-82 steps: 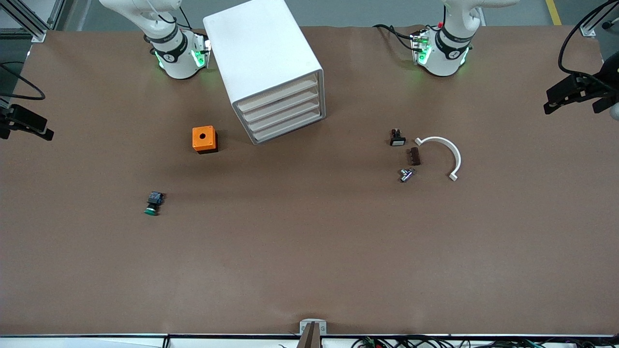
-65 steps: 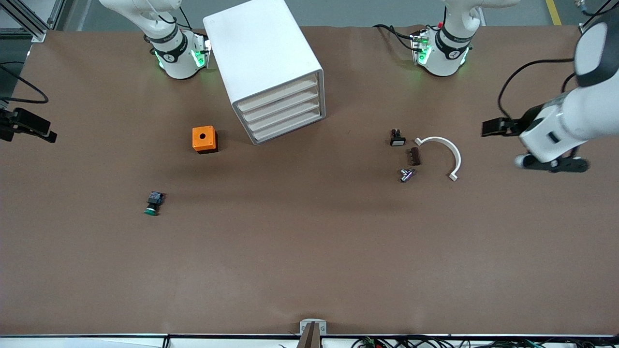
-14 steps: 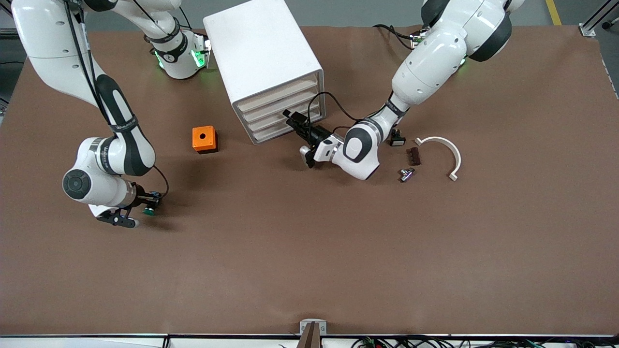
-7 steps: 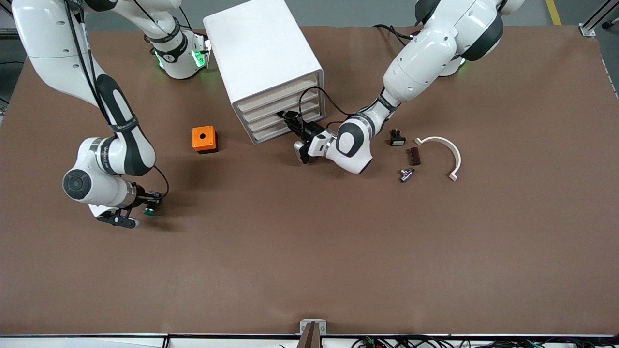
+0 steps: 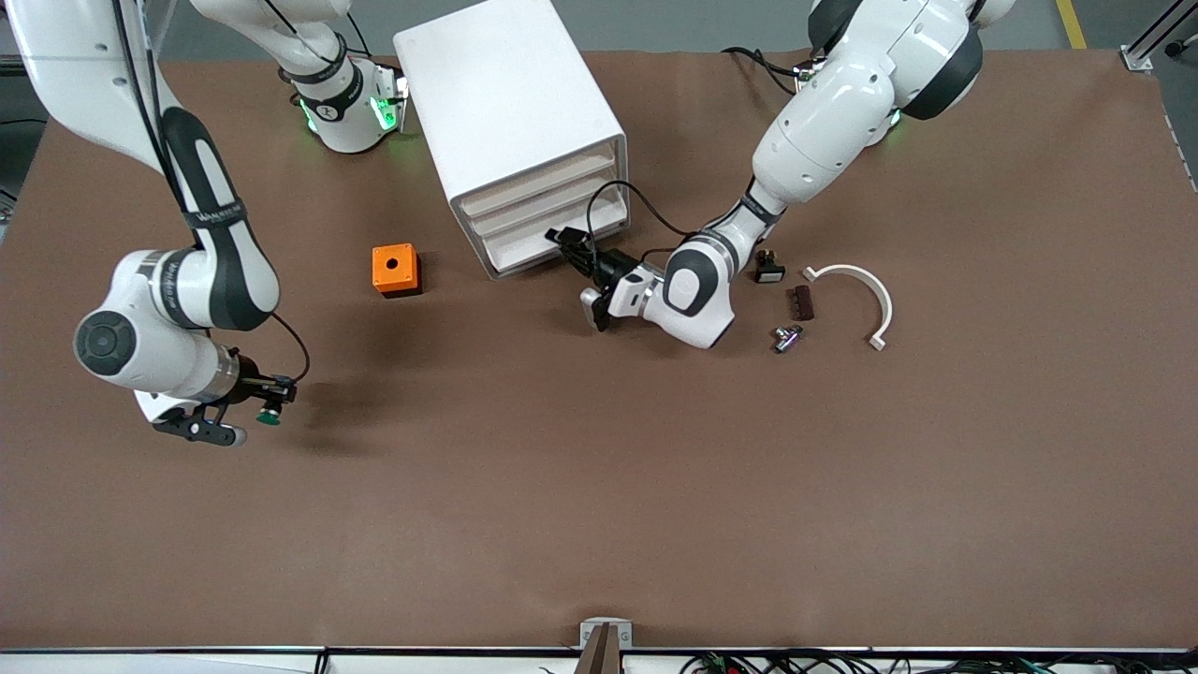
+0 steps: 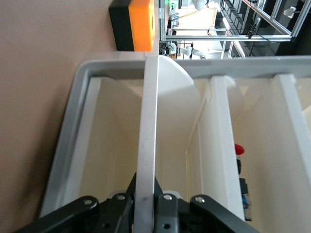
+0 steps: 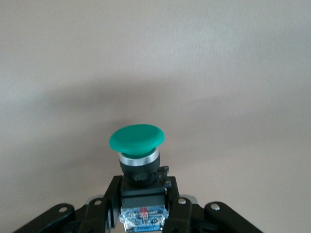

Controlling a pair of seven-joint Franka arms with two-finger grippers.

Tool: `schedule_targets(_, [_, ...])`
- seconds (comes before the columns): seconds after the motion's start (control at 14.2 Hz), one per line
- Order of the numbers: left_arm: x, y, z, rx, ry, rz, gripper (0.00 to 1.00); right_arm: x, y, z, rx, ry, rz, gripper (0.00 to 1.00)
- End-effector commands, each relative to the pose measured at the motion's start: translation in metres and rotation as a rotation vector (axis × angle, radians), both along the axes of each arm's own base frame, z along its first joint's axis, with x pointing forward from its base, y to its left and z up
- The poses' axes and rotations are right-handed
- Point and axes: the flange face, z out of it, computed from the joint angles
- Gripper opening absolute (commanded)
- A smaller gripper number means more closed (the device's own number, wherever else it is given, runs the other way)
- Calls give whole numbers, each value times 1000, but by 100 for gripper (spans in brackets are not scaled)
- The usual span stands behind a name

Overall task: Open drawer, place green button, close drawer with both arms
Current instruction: 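Pull the drawer open with the left gripper while the right gripper lifts the button, then carry the green button with the right gripper over the open drawer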

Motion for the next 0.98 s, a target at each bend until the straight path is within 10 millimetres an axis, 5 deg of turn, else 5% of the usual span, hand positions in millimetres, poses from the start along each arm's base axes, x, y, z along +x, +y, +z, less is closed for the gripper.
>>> schedule_targets(0.0, [30, 23, -2, 29, -13, 16, 0, 4, 30, 67, -10, 111, 33, 18])
schedule_targets(0.28, [56, 38, 4, 26, -37, 53, 0, 0, 104, 138, -92, 190, -91, 18])
schedule_targets(0.42, [61, 43, 1, 28, -39, 63, 0, -10, 150, 159, -134, 184, -167, 18])
schedule_targets(0.56, [74, 51, -6, 26, -49, 75, 0, -24, 206, 165, -185, 154, -277, 17])
schedule_targets(0.91, [99, 76, -6, 24, -67, 120, 3, -58, 304, 166, -222, 110, -507, 17])
